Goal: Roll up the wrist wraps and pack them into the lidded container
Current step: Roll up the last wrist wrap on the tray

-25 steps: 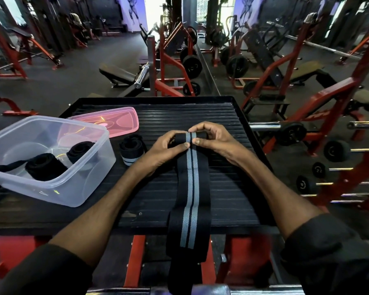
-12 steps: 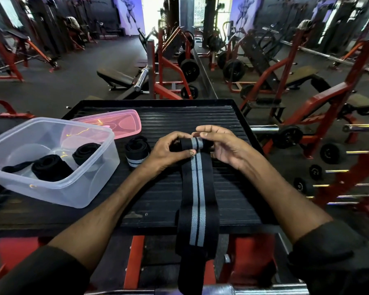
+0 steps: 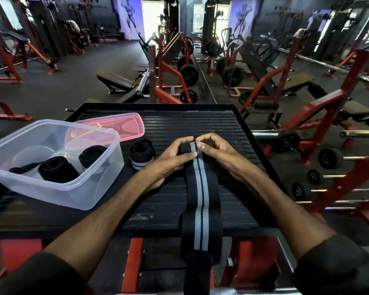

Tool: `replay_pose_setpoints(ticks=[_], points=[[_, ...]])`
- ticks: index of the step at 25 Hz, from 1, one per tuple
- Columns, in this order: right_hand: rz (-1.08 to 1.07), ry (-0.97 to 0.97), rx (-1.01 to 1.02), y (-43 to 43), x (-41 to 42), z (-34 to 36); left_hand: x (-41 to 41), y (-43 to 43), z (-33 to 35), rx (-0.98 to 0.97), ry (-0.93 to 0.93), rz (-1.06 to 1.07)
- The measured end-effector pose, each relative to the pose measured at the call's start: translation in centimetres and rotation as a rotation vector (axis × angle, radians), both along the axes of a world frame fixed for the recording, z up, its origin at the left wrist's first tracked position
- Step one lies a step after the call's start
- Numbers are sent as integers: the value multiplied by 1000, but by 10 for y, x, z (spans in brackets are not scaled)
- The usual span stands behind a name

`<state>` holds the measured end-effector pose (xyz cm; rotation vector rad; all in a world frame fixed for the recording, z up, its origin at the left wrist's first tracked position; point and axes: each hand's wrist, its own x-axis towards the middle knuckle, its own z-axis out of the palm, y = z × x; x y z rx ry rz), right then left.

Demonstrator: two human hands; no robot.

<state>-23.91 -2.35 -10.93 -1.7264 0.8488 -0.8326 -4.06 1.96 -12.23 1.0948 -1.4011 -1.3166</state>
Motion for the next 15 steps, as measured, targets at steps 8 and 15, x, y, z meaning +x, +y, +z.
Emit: replay_pose_setpoints(ticks=[8, 15], points=[[37, 42, -151, -3, -7, -6, 1, -2, -4, -50, -151, 23], [57, -23, -18, -6, -9, -11, 12, -13, -19, -173, -402, 37]])
